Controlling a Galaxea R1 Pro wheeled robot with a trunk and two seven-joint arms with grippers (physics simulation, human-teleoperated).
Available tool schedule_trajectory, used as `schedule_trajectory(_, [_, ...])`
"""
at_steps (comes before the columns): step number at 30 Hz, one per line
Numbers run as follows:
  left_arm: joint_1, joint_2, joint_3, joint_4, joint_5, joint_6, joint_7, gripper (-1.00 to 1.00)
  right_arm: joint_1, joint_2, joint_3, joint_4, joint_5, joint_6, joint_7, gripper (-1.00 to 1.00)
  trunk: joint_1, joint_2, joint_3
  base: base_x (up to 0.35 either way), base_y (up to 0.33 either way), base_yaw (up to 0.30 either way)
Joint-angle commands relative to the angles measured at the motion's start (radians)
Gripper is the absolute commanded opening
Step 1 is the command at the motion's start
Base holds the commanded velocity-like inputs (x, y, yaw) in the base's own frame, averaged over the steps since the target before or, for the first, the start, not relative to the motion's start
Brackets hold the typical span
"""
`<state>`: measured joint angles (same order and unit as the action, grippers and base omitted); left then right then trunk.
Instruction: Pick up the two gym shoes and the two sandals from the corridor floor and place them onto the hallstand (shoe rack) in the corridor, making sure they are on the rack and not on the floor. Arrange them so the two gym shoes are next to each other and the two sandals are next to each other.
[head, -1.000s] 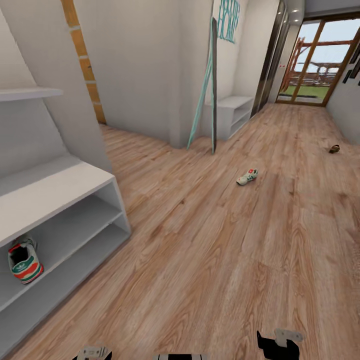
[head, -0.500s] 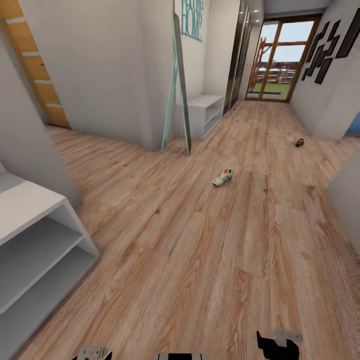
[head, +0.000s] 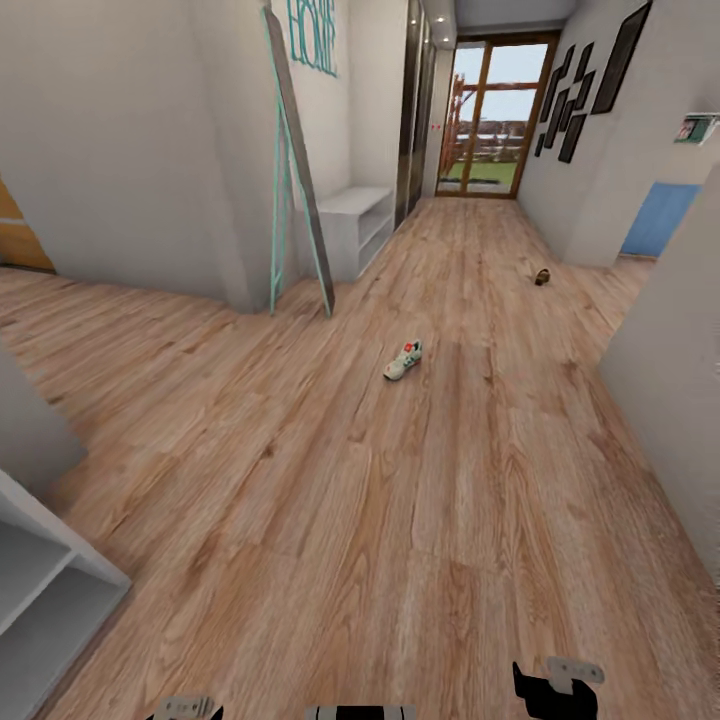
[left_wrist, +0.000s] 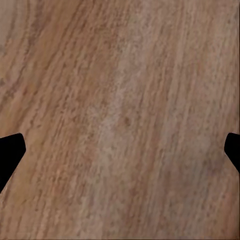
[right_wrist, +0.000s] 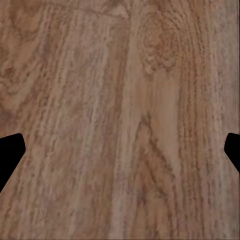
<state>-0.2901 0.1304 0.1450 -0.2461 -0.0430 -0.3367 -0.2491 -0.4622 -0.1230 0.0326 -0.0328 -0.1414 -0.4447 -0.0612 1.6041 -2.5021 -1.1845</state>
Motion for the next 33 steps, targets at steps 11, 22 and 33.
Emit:
schedule_trajectory(11, [-0.001, 0.0, 0.008, 0.001, -0.005, -0.002, -0.007, 1.0, -0.001, 0.0, 0.004, 0.001, -0.007, -0.003, 0.0, 1.0, 0.0, 0.0, -0.005, 0.335, 0.0, -0.299])
schedule_trajectory(22, [-0.001, 0.0, 0.008, 0.002, -0.005, -0.002, -0.007, 1.0, -0.001, 0.002, 0.004, 0.002, -0.007, -0.003, -0.002, 1.0, 0.0, 0.0, -0.008, 0.336, 0.0, -0.154])
schedule_trajectory(33, [-0.001, 0.0, 0.008, 0.002, -0.005, -0.002, -0.007, 1.0, -0.001, 0.003, 0.004, 0.002, -0.006, -0.003, -0.002, 1.0, 0.0, 0.0, -0.008, 0.336, 0.0, -0.004])
